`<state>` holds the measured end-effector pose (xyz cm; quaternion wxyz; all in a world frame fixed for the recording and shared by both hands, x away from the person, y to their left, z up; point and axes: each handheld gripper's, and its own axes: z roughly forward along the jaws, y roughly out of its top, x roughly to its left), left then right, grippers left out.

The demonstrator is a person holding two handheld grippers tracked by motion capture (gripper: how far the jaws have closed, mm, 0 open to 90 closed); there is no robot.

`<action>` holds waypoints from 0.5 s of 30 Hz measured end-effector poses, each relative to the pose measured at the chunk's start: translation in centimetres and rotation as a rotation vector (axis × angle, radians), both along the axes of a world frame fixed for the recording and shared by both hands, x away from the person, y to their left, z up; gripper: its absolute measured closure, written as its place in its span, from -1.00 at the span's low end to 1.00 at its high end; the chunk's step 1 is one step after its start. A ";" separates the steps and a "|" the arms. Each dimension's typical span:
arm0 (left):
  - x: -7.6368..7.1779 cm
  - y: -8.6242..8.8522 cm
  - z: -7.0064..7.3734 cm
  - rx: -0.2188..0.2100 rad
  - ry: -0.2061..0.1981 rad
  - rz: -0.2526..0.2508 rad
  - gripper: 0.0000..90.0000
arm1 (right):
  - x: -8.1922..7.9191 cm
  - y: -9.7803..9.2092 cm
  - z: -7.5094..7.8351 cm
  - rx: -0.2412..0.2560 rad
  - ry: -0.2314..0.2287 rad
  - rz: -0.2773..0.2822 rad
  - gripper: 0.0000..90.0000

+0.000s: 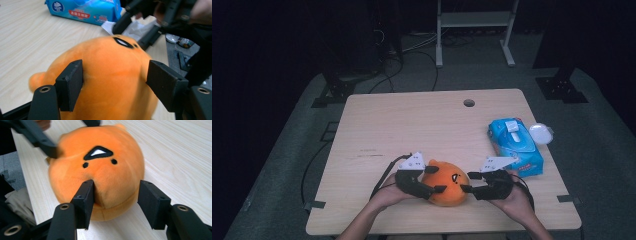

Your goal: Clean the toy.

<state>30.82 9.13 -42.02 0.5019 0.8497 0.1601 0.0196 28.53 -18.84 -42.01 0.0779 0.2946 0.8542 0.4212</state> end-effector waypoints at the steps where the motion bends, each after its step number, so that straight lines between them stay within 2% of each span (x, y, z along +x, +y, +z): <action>1: -0.3 0.4 0.1 -0.007 0.014 -0.011 -0.36 | 0.1 -0.1 0.0 -0.003 0.002 -0.001 0.04; 3: -0.4 0.7 0.2 -0.018 0.023 -0.019 -0.36 | 0.3 -0.2 -0.1 -0.002 0.006 -0.005 0.05; 4: -0.4 1.4 0.4 -0.051 0.048 -0.027 -0.36 | 0.4 -0.3 -0.1 -0.004 0.010 -0.009 0.05; 6: -0.4 1.7 0.5 -0.059 0.048 -0.011 -0.41 | 0.5 -0.5 -0.2 -0.003 0.010 -0.011 0.06; 7: -0.1 2.2 0.7 -0.036 0.026 0.037 -0.46 | 0.6 -0.6 -0.3 0.007 0.019 -0.010 0.07; 9: 0.1 2.4 0.6 -0.032 0.026 0.056 -0.46 | 0.7 -0.7 -0.3 0.010 0.024 -0.007 0.06; 11: 0.5 2.4 0.1 0.003 0.033 0.086 -0.45 | 0.8 -0.7 -0.3 0.014 0.028 -0.002 0.06; 12: 0.6 2.4 -0.2 0.020 0.033 0.086 -0.38 | 0.8 -0.7 -0.3 0.017 0.030 0.003 0.06; 13: 0.6 2.3 -0.4 0.016 0.039 0.083 -0.25 | 0.7 -0.7 -0.2 0.024 0.040 0.012 0.06; 14: 0.3 2.3 -0.6 0.027 0.017 0.085 -0.22 | 0.6 -0.7 0.0 0.023 0.040 0.017 0.07; 15: 0.3 2.3 -0.6 0.022 0.018 0.086 -0.21 | 0.5 -0.8 0.1 0.029 0.042 0.026 0.07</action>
